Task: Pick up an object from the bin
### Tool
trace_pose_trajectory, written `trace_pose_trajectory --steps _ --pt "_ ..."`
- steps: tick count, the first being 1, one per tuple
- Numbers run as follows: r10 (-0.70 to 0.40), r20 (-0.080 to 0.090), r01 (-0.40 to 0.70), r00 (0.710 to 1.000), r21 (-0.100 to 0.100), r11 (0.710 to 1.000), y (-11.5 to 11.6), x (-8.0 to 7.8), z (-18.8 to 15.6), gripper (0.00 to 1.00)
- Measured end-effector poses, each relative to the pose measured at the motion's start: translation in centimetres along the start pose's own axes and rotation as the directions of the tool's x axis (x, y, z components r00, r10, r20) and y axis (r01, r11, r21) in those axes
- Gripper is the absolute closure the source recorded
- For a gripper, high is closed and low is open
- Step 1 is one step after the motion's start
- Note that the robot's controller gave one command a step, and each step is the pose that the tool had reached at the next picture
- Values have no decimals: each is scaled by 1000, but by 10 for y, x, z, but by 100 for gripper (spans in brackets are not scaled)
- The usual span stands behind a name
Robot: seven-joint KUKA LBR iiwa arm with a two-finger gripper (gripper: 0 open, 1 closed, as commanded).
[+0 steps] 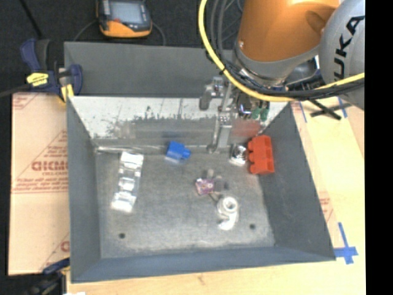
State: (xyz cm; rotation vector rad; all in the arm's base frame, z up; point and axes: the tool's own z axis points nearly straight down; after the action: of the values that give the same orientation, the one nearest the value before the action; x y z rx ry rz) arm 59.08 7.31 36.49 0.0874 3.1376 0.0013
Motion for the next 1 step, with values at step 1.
trace_pose_trajectory --steps 1 --pt "-138 1 138 990 -1 990 71 -43 48 0"
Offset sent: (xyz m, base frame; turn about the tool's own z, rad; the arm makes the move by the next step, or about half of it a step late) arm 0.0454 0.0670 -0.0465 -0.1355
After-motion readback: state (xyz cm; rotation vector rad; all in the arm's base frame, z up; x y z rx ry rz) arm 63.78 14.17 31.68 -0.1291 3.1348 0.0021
